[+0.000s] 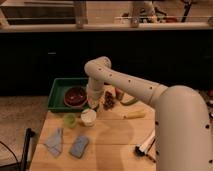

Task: Place fork in plastic cup

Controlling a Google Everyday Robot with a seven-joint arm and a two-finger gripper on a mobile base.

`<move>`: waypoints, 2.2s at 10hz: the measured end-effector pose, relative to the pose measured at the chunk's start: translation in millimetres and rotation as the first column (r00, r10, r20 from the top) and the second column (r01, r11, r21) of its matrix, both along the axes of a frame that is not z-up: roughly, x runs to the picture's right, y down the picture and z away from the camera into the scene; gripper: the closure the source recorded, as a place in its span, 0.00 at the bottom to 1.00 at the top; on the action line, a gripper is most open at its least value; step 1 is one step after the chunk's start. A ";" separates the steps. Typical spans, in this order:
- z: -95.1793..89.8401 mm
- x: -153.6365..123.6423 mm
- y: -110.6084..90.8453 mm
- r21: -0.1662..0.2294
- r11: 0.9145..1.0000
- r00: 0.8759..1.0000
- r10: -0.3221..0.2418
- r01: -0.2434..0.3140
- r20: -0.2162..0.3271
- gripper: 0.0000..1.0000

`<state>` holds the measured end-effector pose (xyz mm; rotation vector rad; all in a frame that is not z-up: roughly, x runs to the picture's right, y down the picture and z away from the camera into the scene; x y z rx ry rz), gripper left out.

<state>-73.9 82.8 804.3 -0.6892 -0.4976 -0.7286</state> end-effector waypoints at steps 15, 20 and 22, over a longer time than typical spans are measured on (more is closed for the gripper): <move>-20.4 -86.8 11.8 0.017 0.999 0.995 0.037 -0.039 0.095 1.00; -14.0 -111.5 15.8 0.014 1.000 0.994 0.016 -0.018 0.110 1.00; -9.7 -113.1 18.6 0.008 1.000 0.994 0.011 -0.012 0.112 1.00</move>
